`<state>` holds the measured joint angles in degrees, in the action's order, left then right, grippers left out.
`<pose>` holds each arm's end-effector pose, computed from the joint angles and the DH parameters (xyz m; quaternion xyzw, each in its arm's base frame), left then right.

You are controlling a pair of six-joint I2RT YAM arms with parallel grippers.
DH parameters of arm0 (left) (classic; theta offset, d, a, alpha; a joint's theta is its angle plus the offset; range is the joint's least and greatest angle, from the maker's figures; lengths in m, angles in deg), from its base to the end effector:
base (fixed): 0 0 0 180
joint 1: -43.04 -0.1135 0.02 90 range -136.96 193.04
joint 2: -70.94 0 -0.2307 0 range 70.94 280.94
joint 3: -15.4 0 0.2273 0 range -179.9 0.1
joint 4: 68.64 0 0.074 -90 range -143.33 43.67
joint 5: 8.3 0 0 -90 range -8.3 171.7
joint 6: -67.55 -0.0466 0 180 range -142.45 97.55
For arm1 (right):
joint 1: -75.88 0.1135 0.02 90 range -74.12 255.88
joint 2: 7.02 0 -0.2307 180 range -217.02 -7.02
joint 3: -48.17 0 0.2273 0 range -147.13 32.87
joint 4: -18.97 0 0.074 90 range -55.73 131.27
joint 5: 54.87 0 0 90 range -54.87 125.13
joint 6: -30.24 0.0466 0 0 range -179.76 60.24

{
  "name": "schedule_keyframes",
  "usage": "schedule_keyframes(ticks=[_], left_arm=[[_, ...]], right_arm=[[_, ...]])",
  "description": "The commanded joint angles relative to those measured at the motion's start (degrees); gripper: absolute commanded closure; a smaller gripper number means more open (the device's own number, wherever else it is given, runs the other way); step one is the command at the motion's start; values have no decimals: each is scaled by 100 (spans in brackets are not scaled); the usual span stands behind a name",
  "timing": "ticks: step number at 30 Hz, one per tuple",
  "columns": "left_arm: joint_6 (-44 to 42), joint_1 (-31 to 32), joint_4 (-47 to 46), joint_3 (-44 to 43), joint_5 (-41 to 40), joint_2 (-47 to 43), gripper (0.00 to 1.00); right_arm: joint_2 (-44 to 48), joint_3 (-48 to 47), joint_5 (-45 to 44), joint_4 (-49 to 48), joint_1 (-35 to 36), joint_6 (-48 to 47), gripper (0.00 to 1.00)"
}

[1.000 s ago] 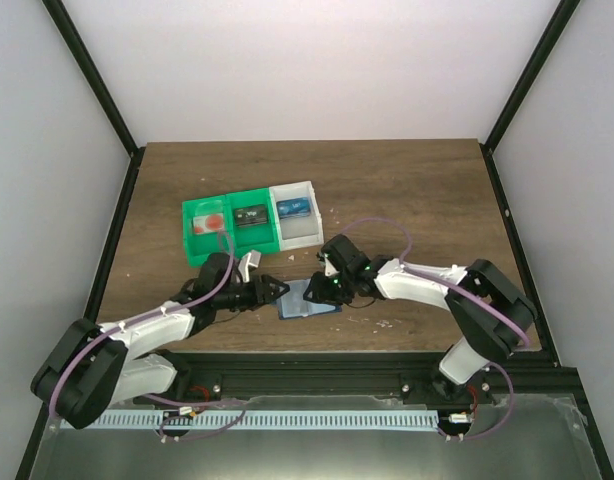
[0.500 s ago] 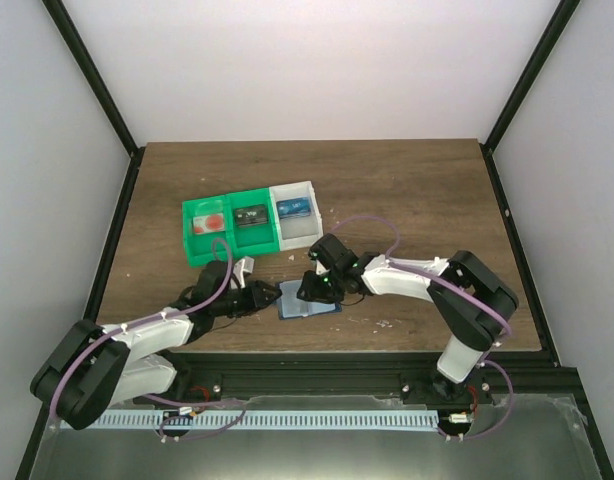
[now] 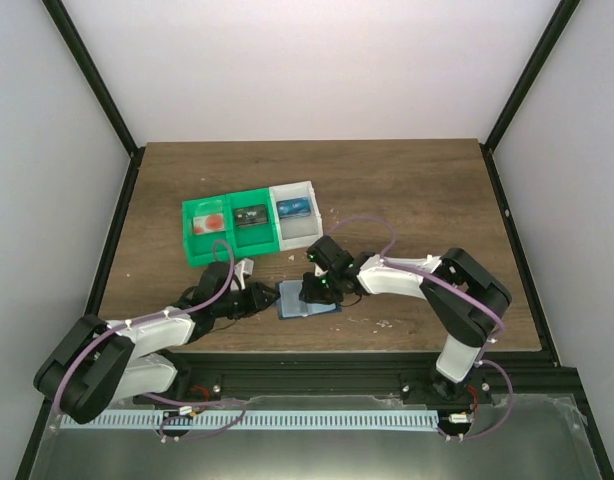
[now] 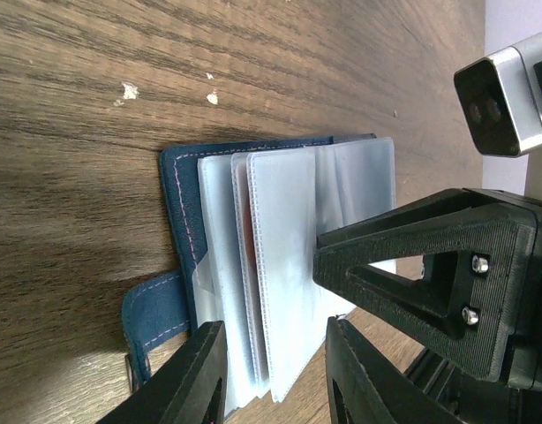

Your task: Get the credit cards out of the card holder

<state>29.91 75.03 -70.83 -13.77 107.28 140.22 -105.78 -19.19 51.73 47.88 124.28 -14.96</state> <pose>0.1622 -0.1250 0.1115 -0.0593 0.8796 -0.4348 0.1837 0.1945 0.2391 0.1200 -0.0670 0.9549 0.2801 0.0728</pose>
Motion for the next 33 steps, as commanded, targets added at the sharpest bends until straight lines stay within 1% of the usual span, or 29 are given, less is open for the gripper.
schedule_keyframes(ticks=[1, 4, 6, 10, 13, 18, 22, 33], left_arm=[[-108, 13, -70, 10, -77, 16, 67], [-122, 18, 36, -67, -81, -7, 67], [-72, 14, 61, -107, -67, -75, 66], [49, 14, 80, -257, 65, -238, 58], [163, 18, 30, -347, 181, -267, 52], [451, 18, -446, -270, 360, -123, 46], [428, 18, -591, -266, 364, 99, 42], [386, 18, -824, -300, 399, 625, 36]], right_arm=[[-95, 25, -261, 74, 67, -35, 81], [-33, 112, -316, -7, 69, -27, 89], [-17, 161, -316, -67, 70, -28, 91], [-15, 303, -226, -259, 72, 45, 95], [-9, 477, -37, -506, 66, 163, 96], [-13, 720, 286, -920, 68, 379, 97], [23, 811, 335, -1047, 67, 429, 97], [26, 851, 362, -1096, 69, 425, 98]])
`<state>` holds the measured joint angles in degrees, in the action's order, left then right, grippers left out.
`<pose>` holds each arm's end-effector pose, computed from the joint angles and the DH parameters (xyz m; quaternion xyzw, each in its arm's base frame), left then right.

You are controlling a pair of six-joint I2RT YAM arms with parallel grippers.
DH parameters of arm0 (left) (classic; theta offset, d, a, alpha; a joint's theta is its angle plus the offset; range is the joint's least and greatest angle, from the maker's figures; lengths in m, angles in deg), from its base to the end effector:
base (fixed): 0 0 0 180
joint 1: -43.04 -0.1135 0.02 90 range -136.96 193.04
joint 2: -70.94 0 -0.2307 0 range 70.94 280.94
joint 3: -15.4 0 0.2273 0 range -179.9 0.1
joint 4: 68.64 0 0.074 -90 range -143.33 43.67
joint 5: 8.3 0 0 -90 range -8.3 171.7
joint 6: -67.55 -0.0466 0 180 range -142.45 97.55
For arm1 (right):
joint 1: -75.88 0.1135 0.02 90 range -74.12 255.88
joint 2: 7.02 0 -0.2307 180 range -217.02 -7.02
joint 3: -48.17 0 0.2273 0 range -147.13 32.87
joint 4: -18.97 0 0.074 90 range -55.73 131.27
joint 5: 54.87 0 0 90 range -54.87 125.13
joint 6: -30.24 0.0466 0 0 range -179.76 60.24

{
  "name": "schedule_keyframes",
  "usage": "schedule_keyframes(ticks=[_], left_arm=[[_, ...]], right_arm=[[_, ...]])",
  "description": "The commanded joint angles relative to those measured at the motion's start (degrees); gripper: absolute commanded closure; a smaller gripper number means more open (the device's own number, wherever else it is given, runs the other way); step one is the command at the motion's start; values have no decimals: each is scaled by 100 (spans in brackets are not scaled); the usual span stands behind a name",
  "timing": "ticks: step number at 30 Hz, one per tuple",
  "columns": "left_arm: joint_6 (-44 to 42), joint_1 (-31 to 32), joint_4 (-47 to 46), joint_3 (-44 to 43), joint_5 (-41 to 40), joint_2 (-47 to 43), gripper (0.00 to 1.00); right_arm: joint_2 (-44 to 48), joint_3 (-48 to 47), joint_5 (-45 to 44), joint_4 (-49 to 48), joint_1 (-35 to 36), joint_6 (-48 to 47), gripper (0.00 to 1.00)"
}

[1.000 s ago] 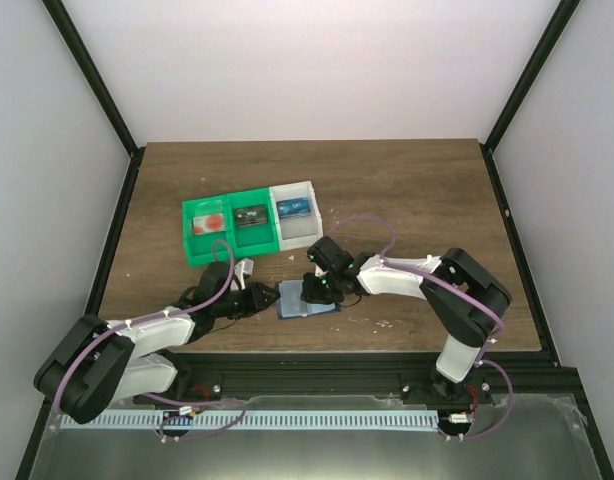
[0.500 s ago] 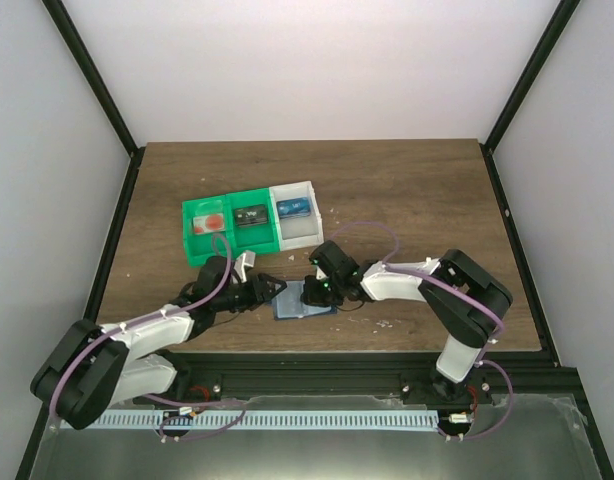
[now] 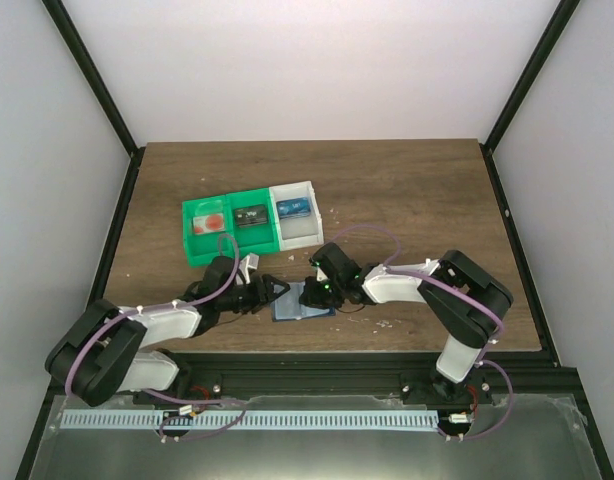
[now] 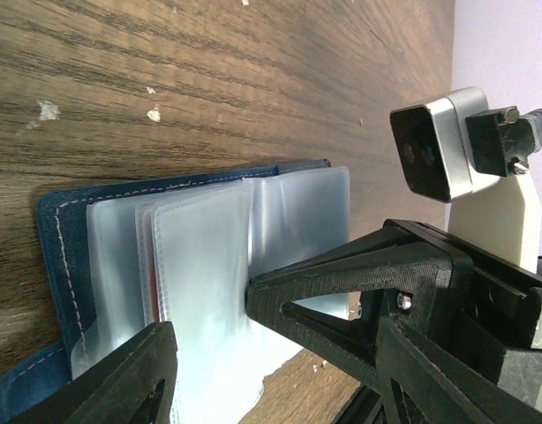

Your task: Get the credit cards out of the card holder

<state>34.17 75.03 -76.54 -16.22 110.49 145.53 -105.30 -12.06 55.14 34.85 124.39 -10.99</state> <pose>0.1739 -0.1351 0.1150 -0.0713 0.8641 -0.4699 0.1656 0.1878 0.2365 0.1065 -0.0517 0.9365 0.3380 0.0775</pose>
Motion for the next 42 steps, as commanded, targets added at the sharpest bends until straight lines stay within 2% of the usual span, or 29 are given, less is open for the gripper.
schedule_keyframes(ticks=[1, 42], left_arm=[[-52, 14, -255, -51, 65, 106, 36], [40, 27, -381, -65, 192, 153, 34]], right_arm=[[-16, 147, 14, 206, 57, 27, 98], [-95, 195, 89, 114, 57, 59, 98]])
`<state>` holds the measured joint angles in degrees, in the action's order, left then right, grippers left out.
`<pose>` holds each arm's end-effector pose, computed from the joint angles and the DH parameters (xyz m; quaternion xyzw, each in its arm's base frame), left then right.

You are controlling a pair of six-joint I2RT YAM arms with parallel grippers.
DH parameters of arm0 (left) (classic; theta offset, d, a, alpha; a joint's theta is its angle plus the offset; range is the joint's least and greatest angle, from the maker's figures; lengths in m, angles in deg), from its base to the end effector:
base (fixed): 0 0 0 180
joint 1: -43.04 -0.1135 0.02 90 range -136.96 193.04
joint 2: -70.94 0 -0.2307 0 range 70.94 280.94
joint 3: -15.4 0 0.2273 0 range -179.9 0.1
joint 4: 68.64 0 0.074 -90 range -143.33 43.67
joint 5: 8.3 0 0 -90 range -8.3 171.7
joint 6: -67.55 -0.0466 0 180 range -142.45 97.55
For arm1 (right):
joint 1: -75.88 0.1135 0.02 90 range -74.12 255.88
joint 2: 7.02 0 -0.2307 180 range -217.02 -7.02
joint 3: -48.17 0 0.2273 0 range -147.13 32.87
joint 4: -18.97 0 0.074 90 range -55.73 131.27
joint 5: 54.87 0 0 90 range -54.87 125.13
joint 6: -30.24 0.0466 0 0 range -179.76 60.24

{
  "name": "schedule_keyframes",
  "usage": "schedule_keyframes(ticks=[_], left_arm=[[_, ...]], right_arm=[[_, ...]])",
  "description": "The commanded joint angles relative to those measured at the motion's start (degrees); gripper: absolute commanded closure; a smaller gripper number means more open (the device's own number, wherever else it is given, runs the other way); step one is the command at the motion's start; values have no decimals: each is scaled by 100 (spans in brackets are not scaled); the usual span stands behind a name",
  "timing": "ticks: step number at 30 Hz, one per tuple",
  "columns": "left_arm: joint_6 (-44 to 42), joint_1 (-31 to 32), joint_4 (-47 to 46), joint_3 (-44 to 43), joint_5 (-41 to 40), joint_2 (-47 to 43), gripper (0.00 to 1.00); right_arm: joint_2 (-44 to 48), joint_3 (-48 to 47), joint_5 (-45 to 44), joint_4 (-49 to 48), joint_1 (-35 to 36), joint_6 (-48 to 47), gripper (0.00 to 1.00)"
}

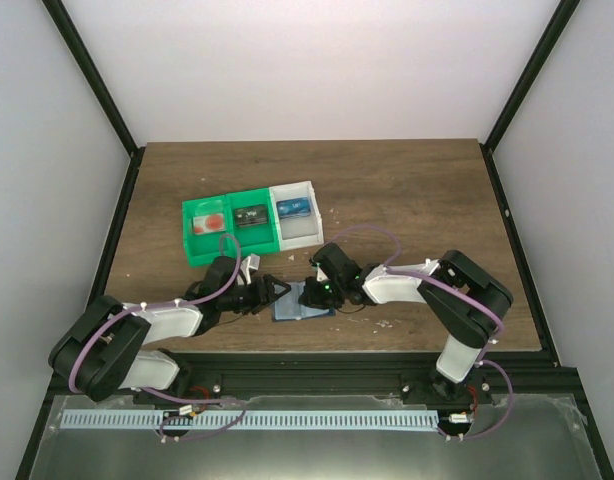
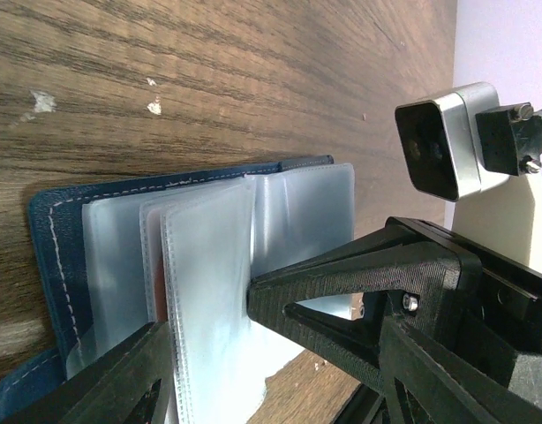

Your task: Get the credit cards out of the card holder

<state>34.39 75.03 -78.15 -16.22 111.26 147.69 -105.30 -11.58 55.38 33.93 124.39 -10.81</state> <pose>0.1749 -0.1364 0.1103 -0.0712 0.8650 -0.4713 0.1568 0.1874 0.2362 0.1056 -0.0515 0.9351 0.3419 0.0779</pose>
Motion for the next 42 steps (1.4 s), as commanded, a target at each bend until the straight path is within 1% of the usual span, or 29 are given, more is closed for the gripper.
schedule_keyframes(ticks=[1, 13, 18, 24, 32, 35, 39, 42], left_arm=[[39, 27, -239, -57, 128, -64, 34], [118, 53, -267, -57, 204, -179, 35], [119, 53, -172, -75, 198, -276, 35], [106, 61, -87, -94, 208, -336, 35], [198, 85, -116, -58, 241, -412, 35], [218, 88, -128, -59, 258, -424, 35], [230, 92, -99, -68, 244, -419, 35], [239, 96, -90, -90, 267, -361, 35]], right_arm=[[-99, 147, 66, 201, 55, 44, 98], [-83, 129, 173, 177, 59, 12, 98], [78, 235, 335, -68, 53, -49, 97], [140, 367, 554, -337, 58, -143, 94], [270, 482, 523, -587, 55, -143, 94], [404, 498, 419, -581, 57, -150, 92], [665, 558, 260, -551, 58, -161, 86], [810, 592, 155, -472, 62, -191, 83]])
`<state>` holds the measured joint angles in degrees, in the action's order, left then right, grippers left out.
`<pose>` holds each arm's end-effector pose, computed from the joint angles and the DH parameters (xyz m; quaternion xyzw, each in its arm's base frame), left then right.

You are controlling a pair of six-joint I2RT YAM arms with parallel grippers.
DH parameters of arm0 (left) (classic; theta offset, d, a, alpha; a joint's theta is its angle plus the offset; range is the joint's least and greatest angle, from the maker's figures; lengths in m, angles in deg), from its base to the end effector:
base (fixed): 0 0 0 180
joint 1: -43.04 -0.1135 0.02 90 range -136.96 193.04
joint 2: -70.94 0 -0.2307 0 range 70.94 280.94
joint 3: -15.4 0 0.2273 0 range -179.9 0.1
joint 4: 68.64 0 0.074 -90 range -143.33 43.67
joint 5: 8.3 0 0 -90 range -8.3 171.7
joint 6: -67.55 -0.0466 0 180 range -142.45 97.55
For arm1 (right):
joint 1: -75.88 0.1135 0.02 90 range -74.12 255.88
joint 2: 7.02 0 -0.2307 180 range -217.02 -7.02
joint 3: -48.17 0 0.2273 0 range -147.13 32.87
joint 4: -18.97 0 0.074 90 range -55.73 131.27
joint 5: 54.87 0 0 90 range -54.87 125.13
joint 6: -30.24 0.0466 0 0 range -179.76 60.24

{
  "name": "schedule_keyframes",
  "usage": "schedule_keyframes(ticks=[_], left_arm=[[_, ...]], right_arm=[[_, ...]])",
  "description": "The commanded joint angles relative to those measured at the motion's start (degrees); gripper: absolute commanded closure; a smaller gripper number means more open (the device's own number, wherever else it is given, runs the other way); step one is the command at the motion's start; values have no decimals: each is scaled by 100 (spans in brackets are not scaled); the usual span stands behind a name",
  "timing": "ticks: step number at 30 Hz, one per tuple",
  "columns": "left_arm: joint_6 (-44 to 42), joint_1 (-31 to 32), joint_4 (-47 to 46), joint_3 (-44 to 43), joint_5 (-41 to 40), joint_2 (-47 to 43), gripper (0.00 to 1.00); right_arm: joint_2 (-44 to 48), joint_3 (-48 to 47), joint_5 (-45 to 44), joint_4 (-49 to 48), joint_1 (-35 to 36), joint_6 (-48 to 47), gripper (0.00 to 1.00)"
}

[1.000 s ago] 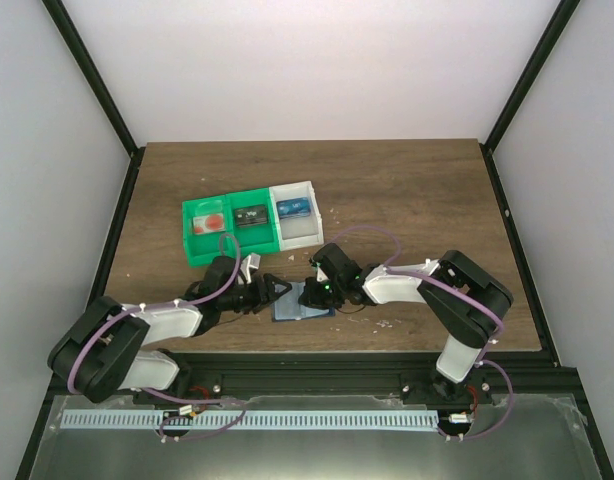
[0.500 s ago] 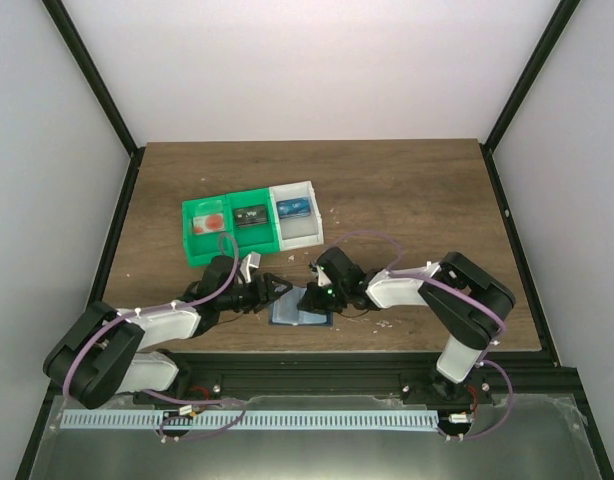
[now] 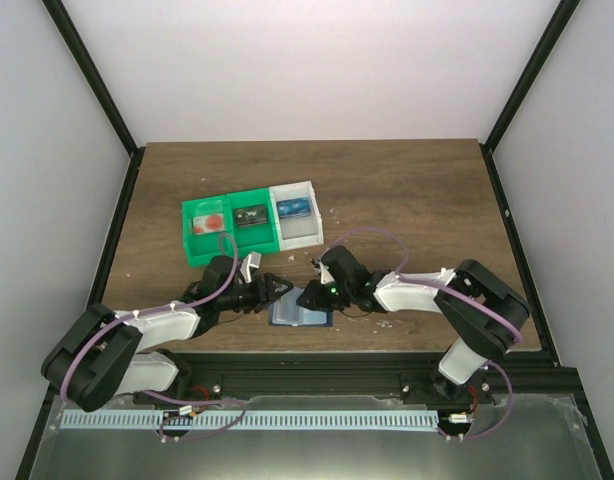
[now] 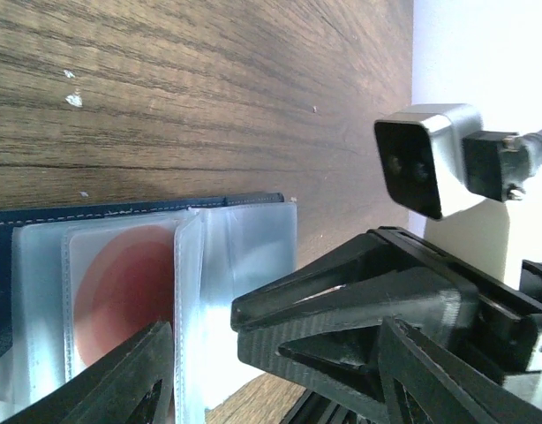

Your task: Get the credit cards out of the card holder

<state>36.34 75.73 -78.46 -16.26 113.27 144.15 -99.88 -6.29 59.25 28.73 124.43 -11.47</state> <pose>0.1721 -0.1394 0.1238 -0.0608 0.8487 -0.5014 0.1568 0.1760 0.2280 0.1159 -0.0767 0.9133 0.3907 0.0858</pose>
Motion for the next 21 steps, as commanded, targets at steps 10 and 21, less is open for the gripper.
schedule_keyframes(ticks=[10, 21], left_arm=[[291, 133, -266, -103, 156, -41, 36], [593, 521, -587, -364, 90, 177, 36]], right_arm=[[749, 266, -732, 378, 50, -250, 79], [1459, 753, -908, 246, 50, -2, 72]])
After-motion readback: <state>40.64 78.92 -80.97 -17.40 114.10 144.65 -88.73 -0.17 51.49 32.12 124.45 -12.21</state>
